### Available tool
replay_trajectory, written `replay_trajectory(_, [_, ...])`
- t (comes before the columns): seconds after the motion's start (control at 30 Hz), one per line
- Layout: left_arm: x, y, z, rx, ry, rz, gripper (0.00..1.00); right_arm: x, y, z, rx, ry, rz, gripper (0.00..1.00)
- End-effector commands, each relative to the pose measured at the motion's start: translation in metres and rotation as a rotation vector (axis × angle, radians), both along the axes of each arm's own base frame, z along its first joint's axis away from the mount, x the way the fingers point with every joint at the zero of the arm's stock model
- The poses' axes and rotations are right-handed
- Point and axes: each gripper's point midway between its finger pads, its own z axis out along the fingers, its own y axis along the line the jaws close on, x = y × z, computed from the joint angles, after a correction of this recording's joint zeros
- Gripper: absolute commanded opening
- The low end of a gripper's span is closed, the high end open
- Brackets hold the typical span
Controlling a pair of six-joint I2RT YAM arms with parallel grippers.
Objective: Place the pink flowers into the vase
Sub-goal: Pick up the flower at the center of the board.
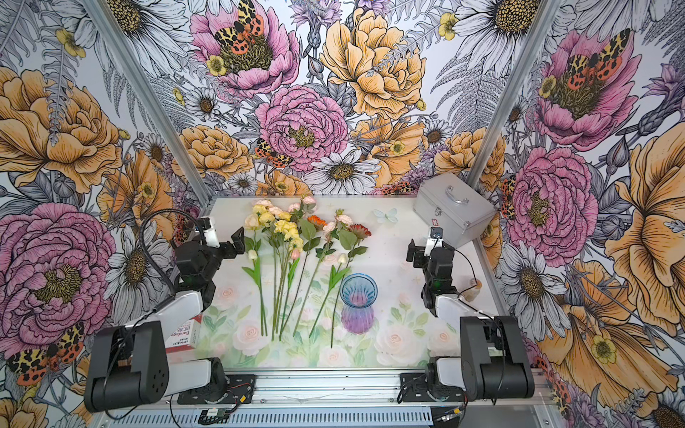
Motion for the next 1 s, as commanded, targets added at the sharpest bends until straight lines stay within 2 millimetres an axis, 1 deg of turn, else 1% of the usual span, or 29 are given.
replay_trajectory(0.0, [-0.002, 0.013, 0.014, 0.004, 0.091, 0.067, 0.99, -0.002, -0.009, 0.029, -0.028, -0.010, -0.039, 1.00])
replay_trajectory(0.07, [0.002, 0.013, 0.025, -0.011, 0.121, 0.079, 0.99, -0.004, -0.011, 0.045, -0.023, -0.007, -0.055, 1.00])
replay_trajectory(0.13, [0.006, 0.013, 0.029, -0.047, 0.173, 0.092, 0.99, -0.005, -0.012, 0.058, -0.005, 0.009, -0.066, 1.00])
replay_trajectory(0.2, [0.012, 0.008, 0.033, -0.083, 0.210, 0.091, 0.99, -0.006, -0.012, 0.074, 0.019, 0.034, -0.075, 1.00])
replay_trajectory(0.3, [0.019, -0.011, 0.031, -0.124, 0.253, 0.057, 0.99, -0.007, -0.015, 0.100, 0.037, 0.050, -0.102, 1.00])
replay_trajectory(0.4, [0.026, -0.036, 0.022, -0.157, 0.308, 0.011, 0.99, -0.009, -0.008, 0.128, 0.041, 0.022, -0.071, 1.00])
replay_trajectory(0.5, [0.033, -0.067, 0.007, -0.181, 0.368, -0.055, 0.99, -0.013, -0.002, 0.157, 0.046, -0.008, -0.052, 1.00])
replay_trajectory(0.57, [0.036, -0.091, -0.009, -0.157, 0.421, -0.087, 0.99, -0.015, 0.006, 0.174, 0.050, -0.019, -0.026, 1.00])
replay_trajectory(0.67, [0.035, -0.116, -0.033, -0.105, 0.510, -0.092, 0.97, -0.019, 0.021, 0.194, 0.055, -0.032, 0.022, 1.00])
replay_trajectory(0.77, [0.030, -0.135, -0.049, -0.086, 0.579, -0.066, 0.92, -0.024, 0.039, 0.212, 0.054, -0.050, 0.072, 1.00])
replay_trajectory(0.87, [0.022, -0.148, -0.062, -0.051, 0.616, -0.033, 0.87, -0.030, 0.052, 0.227, 0.057, -0.068, 0.109, 1.00])
replay_trajectory(0.97, [0.012, -0.159, -0.080, -0.026, 0.679, -0.028, 0.78, -0.035, 0.066, 0.240, 0.066, -0.089, 0.167, 1.00])
